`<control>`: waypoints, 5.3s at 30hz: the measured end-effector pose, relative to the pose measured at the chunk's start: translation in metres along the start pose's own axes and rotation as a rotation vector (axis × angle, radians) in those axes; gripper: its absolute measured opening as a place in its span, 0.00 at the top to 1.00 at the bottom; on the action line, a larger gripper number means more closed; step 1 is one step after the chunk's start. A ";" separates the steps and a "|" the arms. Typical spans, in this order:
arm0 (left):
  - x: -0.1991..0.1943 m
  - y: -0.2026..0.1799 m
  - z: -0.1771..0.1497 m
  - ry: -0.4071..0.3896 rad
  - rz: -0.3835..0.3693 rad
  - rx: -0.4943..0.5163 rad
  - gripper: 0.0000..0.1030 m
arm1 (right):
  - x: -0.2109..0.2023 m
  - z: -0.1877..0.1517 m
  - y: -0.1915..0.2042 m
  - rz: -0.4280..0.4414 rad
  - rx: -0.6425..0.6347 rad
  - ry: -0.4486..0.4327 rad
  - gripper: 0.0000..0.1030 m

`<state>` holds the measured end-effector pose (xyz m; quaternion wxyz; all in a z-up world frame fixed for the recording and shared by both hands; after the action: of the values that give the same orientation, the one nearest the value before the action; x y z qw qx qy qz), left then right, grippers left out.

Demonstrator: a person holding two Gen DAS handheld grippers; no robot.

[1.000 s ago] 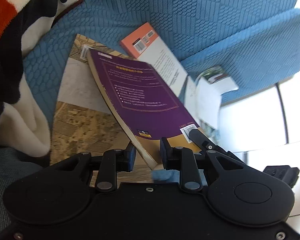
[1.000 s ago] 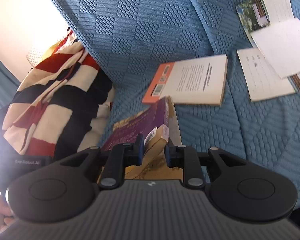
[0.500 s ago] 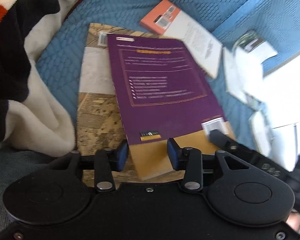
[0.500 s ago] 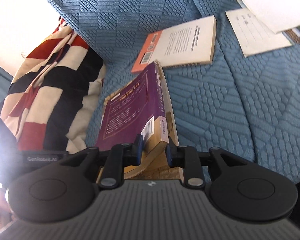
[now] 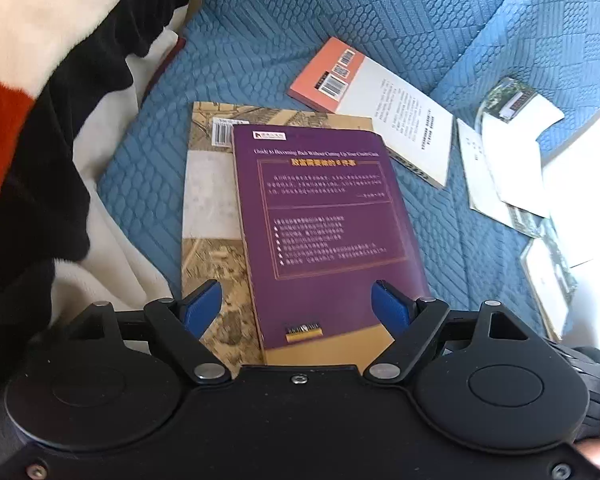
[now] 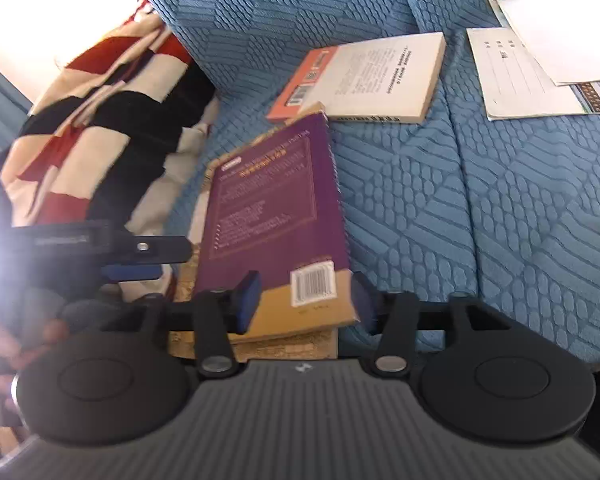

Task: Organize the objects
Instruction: 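Open the left gripper and release the purple book on the tan book, then raise the left gripper up and away from the stacked books, then move the left gripper down to the white book with orange band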

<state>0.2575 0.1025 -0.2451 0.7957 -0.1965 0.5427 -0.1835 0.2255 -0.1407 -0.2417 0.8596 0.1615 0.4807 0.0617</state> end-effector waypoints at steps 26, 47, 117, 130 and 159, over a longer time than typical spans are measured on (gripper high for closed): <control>0.056 0.039 0.037 0.064 0.128 -0.033 0.15 | 0.068 0.024 0.017 -0.035 0.036 0.001 0.57; 0.051 0.023 0.024 0.156 -0.016 -0.009 0.16 | 0.054 0.017 0.007 -0.056 -0.031 0.006 0.57; -0.134 -0.166 -0.043 -0.288 -0.202 0.167 0.16 | -0.205 0.019 -0.047 -0.153 -0.086 -0.340 0.39; -0.156 -0.189 -0.049 -0.339 -0.176 0.242 0.01 | -0.216 0.018 -0.046 -0.178 -0.065 -0.328 0.07; -0.065 -0.144 0.007 -0.383 -0.101 0.205 0.01 | -0.122 0.051 -0.044 -0.187 -0.054 -0.317 0.07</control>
<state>0.2303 0.0134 -0.1177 0.8899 -0.1727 0.3495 -0.2369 0.2013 -0.2250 -0.1334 0.9307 0.1005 0.3502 -0.0319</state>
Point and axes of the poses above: each gripper's, at about its wrist camera, not at the fingertips, and x roughly the way its jaws point, y to its left, z to its top, the point moved 4 cm from there along x, roughly the way its jaws point, and after that the axes turned 13 degrees about -z, right-handed, at the moved point
